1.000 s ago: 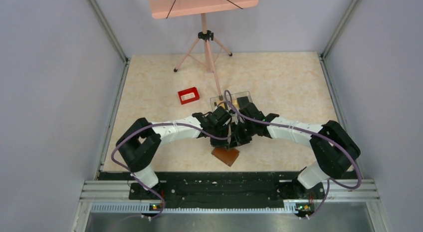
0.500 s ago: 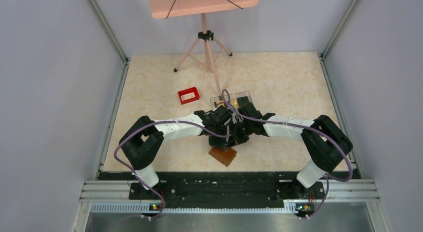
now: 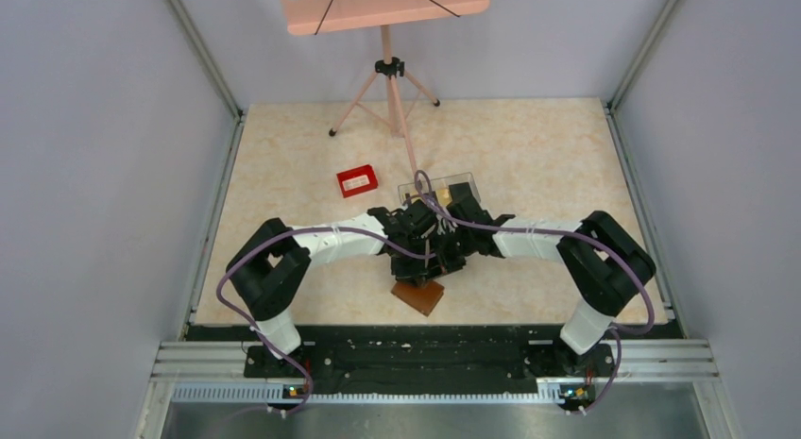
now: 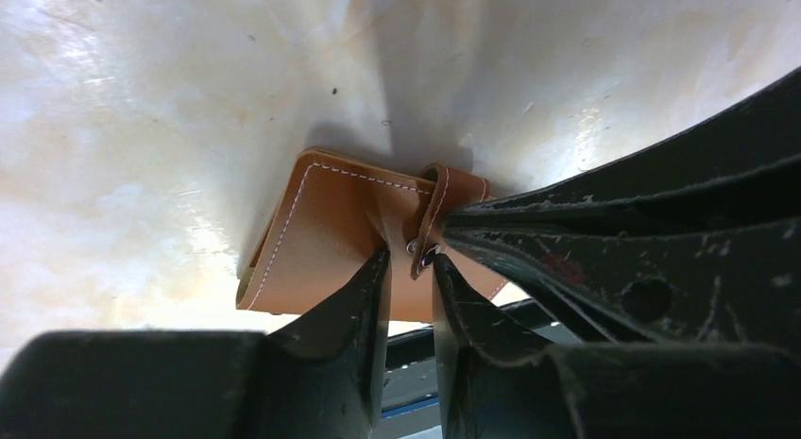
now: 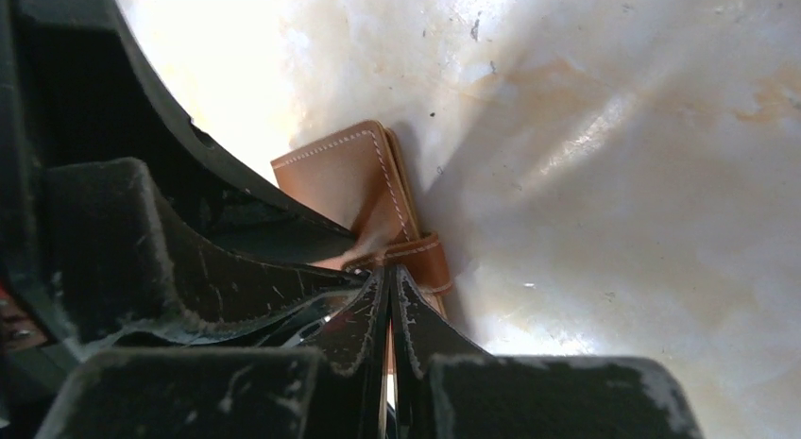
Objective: Put the credit cards into the card holder
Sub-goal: Close the card holder at the center of the board.
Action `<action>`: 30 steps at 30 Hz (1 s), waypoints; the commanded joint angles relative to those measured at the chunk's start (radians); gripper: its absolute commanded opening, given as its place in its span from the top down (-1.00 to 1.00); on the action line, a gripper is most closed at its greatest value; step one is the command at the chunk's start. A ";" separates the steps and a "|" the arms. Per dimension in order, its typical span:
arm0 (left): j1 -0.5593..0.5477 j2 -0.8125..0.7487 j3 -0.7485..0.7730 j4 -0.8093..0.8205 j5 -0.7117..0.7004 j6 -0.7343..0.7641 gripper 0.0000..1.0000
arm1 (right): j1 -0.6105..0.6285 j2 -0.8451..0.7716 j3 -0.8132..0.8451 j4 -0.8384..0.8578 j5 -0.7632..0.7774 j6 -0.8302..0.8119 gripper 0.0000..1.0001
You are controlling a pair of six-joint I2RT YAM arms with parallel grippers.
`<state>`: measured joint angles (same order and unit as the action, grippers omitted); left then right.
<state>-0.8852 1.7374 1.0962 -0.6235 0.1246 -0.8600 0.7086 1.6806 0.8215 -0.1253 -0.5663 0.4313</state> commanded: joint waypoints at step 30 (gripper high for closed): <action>-0.032 -0.064 0.053 -0.005 -0.114 0.127 0.70 | 0.026 -0.006 0.027 0.009 -0.049 0.017 1.00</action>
<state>-0.9146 1.7306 1.1194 -0.6846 0.0555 -0.7559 0.7105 1.6974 0.8265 -0.1143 -0.5781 0.4648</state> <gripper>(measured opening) 0.149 0.003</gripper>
